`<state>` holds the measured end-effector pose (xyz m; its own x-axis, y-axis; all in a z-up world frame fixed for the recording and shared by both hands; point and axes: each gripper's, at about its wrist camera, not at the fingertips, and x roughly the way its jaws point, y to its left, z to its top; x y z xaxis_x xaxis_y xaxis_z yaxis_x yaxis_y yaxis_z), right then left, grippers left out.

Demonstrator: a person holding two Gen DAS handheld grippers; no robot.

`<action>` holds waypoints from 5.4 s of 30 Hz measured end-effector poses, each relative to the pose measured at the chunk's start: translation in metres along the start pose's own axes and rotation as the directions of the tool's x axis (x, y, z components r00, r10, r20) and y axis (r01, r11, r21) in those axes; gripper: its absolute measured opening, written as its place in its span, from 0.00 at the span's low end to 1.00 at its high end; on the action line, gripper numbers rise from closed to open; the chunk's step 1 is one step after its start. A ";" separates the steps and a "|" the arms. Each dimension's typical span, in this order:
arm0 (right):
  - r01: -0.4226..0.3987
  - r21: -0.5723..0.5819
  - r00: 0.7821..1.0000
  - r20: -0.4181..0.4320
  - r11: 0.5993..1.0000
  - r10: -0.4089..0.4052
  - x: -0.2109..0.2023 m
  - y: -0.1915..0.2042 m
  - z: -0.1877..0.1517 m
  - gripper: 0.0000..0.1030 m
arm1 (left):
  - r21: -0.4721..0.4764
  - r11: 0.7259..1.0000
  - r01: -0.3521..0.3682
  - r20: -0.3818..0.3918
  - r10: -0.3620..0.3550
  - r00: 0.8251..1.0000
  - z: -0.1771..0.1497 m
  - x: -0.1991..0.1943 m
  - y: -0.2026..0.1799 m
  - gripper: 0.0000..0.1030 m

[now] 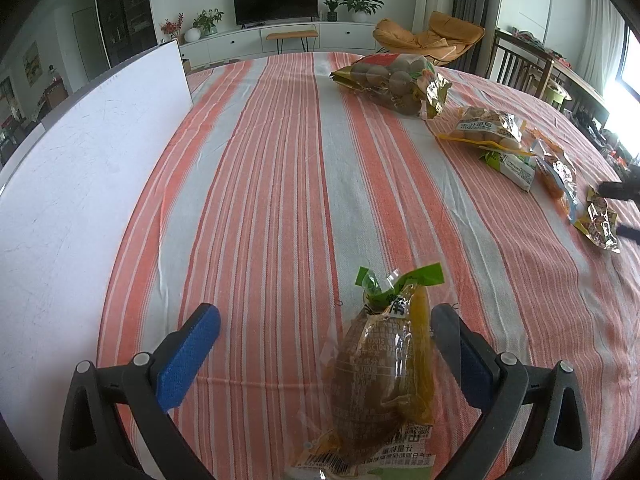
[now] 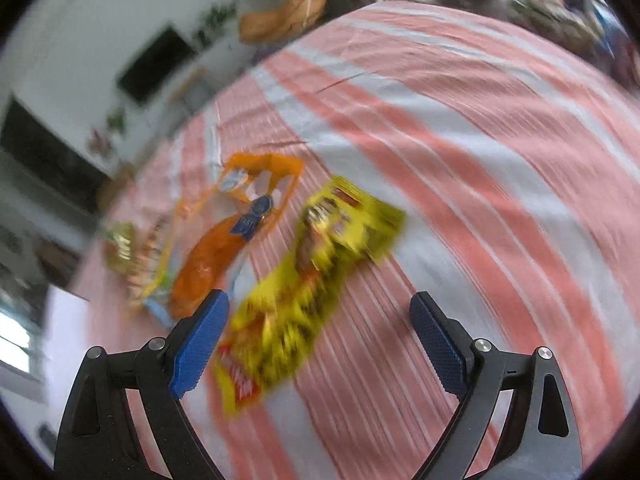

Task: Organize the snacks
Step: 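Close the right tool on the yellow spicy-strip packet and lift it, then carry the green-topped bag and yellow packet into the white box and release both, then return both open tools over the remaining snack packets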

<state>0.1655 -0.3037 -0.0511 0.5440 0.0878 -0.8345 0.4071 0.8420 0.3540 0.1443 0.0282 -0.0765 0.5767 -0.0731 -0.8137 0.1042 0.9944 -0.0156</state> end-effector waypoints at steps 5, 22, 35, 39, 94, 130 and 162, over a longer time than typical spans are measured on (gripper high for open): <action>0.162 -0.240 0.984 -0.034 0.957 -0.175 0.021 0.035 0.003 0.60 | 0.080 0.989 0.122 -0.133 -0.111 0.985 0.005 -0.004 0.015 1.00; 0.008 -0.391 0.990 -0.126 0.921 -0.062 -0.034 -0.006 -0.065 0.54 | 0.256 0.950 0.178 -0.104 -0.156 0.982 -0.010 -0.028 -0.010 0.42; -0.215 -0.210 0.969 -0.166 0.954 0.182 -0.057 -0.005 -0.073 0.14 | -0.083 0.882 0.464 0.097 -0.456 0.884 -0.027 -0.104 0.039 0.38; -0.337 -0.128 0.934 -0.172 0.933 0.314 -0.069 -0.004 -0.076 0.14 | -0.112 0.848 0.518 0.179 -0.495 0.850 -0.020 -0.141 0.058 0.39; -0.772 -0.300 0.635 -0.347 0.560 0.690 -0.138 0.301 -0.126 0.43 | -0.420 0.816 0.396 0.440 -0.198 0.876 -0.048 -0.246 0.294 0.40; 0.107 -0.426 0.989 0.135 0.898 -0.054 -0.019 0.035 -0.074 0.78 | -0.260 0.941 0.217 0.050 -0.211 0.976 -0.007 -0.042 0.013 0.94; 0.112 -0.504 0.993 0.094 0.856 -0.074 -0.017 0.045 -0.094 0.89 | -0.034 0.999 -0.020 0.004 0.020 1.000 0.006 0.007 -0.013 1.00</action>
<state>0.1049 -0.2175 -0.0606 0.5791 -0.0253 -0.8149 0.0393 0.9992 -0.0031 0.1521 0.0148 -0.0786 0.5820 -0.0532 -0.8115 0.0645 0.9977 -0.0191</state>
